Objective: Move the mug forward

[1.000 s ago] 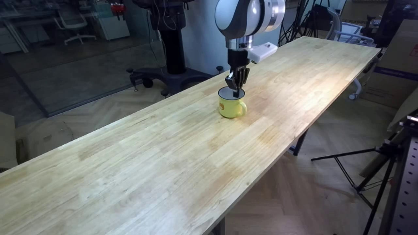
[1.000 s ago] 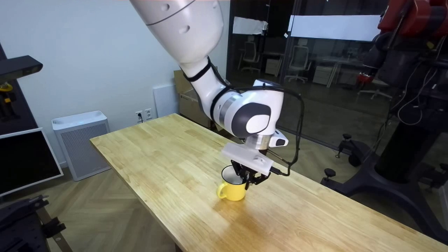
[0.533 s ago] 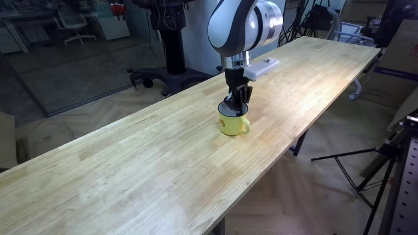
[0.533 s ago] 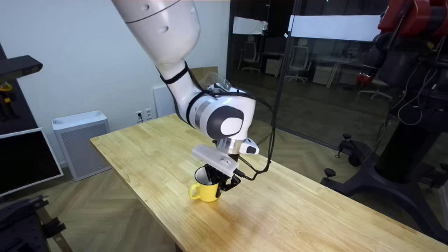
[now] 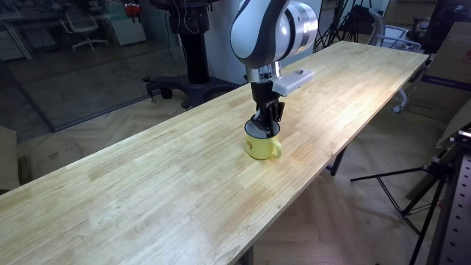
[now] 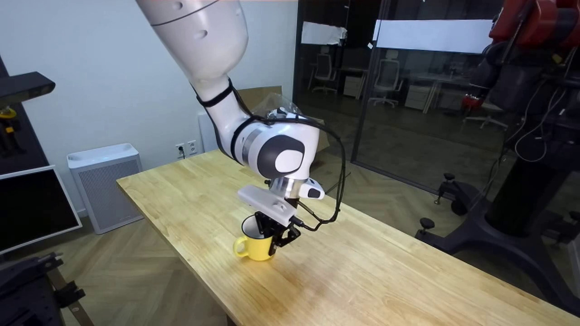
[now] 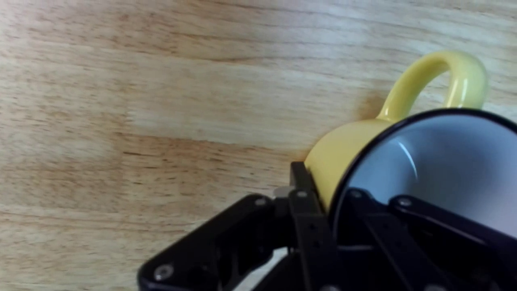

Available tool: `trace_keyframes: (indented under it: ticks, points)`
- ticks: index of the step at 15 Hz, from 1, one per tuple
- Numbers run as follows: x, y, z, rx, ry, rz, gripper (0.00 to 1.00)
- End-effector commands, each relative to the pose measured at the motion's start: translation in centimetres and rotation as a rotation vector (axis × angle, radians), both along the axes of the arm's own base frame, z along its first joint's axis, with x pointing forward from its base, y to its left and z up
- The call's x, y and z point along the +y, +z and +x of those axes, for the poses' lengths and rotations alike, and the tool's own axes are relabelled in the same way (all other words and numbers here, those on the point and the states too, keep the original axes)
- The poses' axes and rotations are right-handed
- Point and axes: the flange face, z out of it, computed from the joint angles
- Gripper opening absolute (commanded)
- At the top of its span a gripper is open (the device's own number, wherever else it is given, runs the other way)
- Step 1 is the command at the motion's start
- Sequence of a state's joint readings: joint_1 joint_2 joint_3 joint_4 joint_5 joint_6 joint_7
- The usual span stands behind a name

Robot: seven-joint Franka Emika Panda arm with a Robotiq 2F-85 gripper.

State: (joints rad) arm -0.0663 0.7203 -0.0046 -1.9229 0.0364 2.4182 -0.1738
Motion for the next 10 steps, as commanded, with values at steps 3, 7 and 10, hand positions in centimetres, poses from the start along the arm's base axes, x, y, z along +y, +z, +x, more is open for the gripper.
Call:
trace_keyframes:
  ticks: [3, 7, 10]
  points:
    - [0.8, 0.6, -0.9, 0.013, -0.015, -0.028, 0.43]
    - [2.1, 0.9, -0.7, 0.007, 0.025, -0.049, 0.70]
    - [3.6, 1.5, -0.4, -0.003, 0.075, -0.088, 0.90]
